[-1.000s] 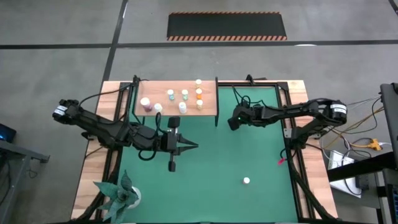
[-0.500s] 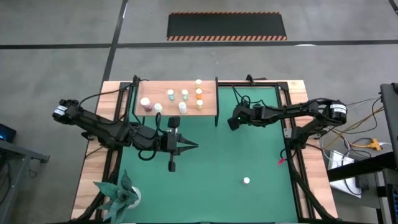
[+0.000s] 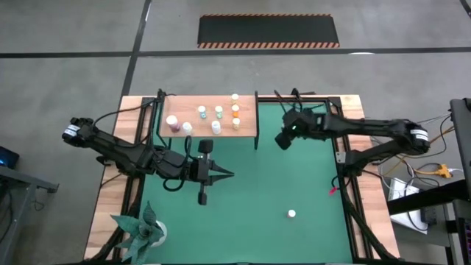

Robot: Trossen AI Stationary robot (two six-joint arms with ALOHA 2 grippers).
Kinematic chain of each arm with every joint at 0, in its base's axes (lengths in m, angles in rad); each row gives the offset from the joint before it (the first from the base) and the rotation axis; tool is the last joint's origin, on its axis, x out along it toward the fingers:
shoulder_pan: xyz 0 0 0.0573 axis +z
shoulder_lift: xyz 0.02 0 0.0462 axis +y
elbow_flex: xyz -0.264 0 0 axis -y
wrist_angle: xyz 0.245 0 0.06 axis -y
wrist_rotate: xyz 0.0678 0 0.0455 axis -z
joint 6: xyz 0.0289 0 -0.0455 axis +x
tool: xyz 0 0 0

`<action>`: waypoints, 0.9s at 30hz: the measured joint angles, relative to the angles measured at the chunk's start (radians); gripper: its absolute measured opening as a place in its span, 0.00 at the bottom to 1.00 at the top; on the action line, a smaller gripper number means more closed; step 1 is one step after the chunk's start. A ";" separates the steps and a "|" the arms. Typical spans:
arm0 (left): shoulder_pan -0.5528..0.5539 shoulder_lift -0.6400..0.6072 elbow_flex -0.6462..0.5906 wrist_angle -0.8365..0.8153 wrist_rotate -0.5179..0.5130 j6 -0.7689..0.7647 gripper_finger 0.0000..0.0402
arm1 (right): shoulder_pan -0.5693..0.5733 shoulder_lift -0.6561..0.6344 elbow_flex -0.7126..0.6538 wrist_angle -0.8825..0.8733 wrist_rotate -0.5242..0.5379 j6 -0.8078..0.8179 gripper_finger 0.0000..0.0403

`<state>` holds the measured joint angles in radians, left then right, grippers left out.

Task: Pick and place medicine bottles onto shelf by color
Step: Put the top small pink pill bottle on the shelf

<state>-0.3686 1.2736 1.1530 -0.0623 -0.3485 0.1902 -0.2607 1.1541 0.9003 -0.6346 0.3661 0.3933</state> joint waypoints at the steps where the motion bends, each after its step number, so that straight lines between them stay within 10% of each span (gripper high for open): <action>1: 0.000 0.000 0.000 0.001 0.000 0.000 0.00 | 0.000 -0.020 0.039 -0.026 -0.028 -0.043 0.26; 11: 0.000 0.000 0.000 0.000 0.000 0.000 0.00 | 0.001 -0.072 0.373 -0.103 -0.436 -0.427 0.25; 27: 0.000 0.000 -0.001 0.001 0.000 0.001 0.00 | 0.000 0.181 0.421 0.068 -0.531 -0.681 0.25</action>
<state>-0.3687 1.2732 1.1522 -0.0614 -0.3485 0.1909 -0.2607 1.3353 1.3216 -0.5664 -0.1651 -0.2875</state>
